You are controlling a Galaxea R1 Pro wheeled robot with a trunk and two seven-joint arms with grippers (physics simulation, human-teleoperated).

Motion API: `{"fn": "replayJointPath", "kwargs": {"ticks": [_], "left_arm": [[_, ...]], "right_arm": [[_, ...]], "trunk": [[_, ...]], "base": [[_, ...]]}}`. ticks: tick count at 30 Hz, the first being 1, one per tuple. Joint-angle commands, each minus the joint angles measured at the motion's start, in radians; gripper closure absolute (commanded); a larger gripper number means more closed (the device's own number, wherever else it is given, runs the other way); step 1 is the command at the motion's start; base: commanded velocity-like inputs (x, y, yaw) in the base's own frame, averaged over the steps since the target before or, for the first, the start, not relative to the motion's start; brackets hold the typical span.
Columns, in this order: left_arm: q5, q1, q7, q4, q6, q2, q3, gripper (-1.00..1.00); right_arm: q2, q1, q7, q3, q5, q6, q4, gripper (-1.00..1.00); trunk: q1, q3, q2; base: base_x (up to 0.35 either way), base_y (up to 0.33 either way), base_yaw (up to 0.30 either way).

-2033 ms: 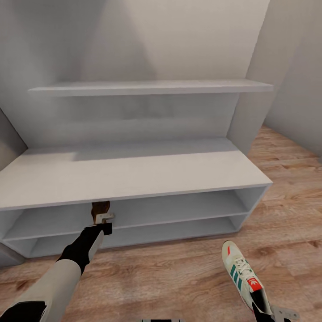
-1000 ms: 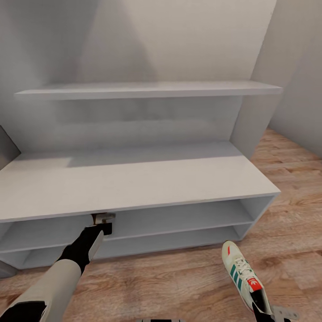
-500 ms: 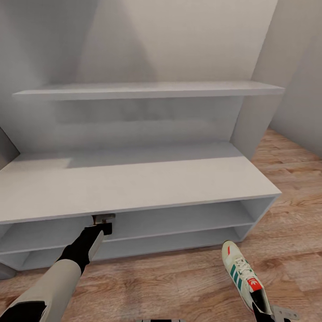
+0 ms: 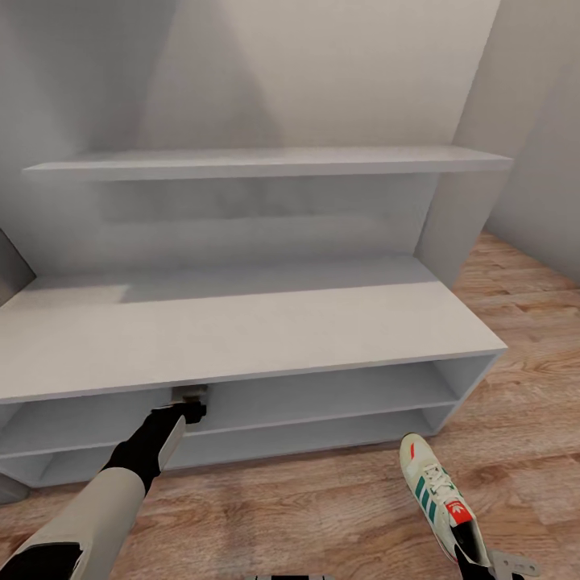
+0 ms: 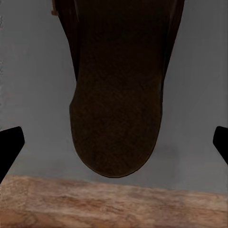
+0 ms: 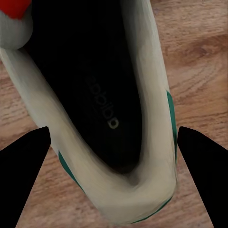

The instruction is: Pick up the two gym shoes and the two sandals from the corridor floor and place them onto the hallstand (shoe rack) in the corridor, making sure they are on the rack and not on the floor. Arrange them so the two gym shoes are next to each other and the two sandals are next to each other.

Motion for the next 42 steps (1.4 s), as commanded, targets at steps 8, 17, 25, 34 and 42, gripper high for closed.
{"fn": "replayJointPath", "kwargs": {"ticks": [8,17,25,34,42], "left_arm": [[0.008,0.000,0.005,-0.002,0.004,0.005,-0.001,-1.00],[0.009,0.000,0.003,-0.002,0.004,0.005,-0.002,-1.00],[0.009,0.000,0.001,-0.002,0.003,0.004,-0.004,-1.00],[0.020,0.016,-0.007,0.000,-0.009,0.002,-0.004,-1.00],[0.023,0.139,-0.033,-0.001,-0.160,0.005,-0.001,-1.00]], "right_arm": [[0.000,-0.001,0.006,-0.009,0.007,-0.003,0.001,1.00],[0.000,-0.001,0.006,-0.009,0.007,-0.003,0.001,1.00],[0.000,-0.001,0.006,-0.009,0.007,-0.003,0.001,1.00],[0.000,-0.001,0.006,-0.009,0.007,-0.003,0.001,1.00],[0.001,-0.001,0.006,-0.009,0.007,-0.002,0.001,1.00]], "trunk": [[0.000,-0.001,0.000],[0.000,-0.001,0.000],[0.000,-0.001,0.000],[0.000,-0.001,0.000],[0.000,-0.001,0.000]], "base": [[-0.040,-0.009,0.000],[-0.257,-0.165,0.000],[-0.240,-0.200,0.000],[-0.236,-0.200,0.000],[-0.206,-0.153,0.000]]}}
